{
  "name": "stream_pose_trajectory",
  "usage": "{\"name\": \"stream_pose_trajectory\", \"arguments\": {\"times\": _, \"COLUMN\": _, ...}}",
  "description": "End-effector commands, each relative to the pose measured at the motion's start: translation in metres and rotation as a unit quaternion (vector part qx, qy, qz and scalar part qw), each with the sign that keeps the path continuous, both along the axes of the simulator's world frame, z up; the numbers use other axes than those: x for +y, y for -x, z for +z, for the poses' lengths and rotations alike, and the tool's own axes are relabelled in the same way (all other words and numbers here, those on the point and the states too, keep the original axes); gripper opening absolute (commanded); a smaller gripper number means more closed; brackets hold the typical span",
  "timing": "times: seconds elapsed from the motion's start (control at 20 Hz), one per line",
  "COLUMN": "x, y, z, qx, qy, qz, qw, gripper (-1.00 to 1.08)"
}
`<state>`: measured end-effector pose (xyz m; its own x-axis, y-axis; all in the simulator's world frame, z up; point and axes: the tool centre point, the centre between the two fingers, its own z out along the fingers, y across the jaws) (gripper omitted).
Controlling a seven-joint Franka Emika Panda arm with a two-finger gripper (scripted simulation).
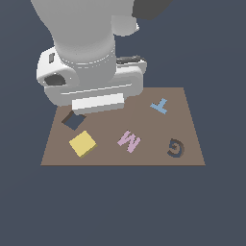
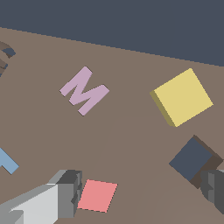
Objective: Insert a designated object into the corresponding slot on a board.
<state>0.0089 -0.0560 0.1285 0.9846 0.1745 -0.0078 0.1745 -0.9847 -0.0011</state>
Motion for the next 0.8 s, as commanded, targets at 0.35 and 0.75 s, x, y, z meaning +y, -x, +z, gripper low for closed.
{"name": "stream_pose_trajectory", "arguments": {"times": 0.35, "x": -0.037, "y": -0.029, "z": -0.036, "qx": -0.002, "qy": -0.001, "qz": 0.123, "qw": 0.9925, "gripper": 1.0}}
{"name": "stream_pose_trajectory", "arguments": {"times": 0.75, "x": -0.057, "y": -0.056, "z": -0.061, "qx": -0.003, "qy": -0.001, "qz": 0.209, "qw": 0.9778, "gripper": 1.0}}
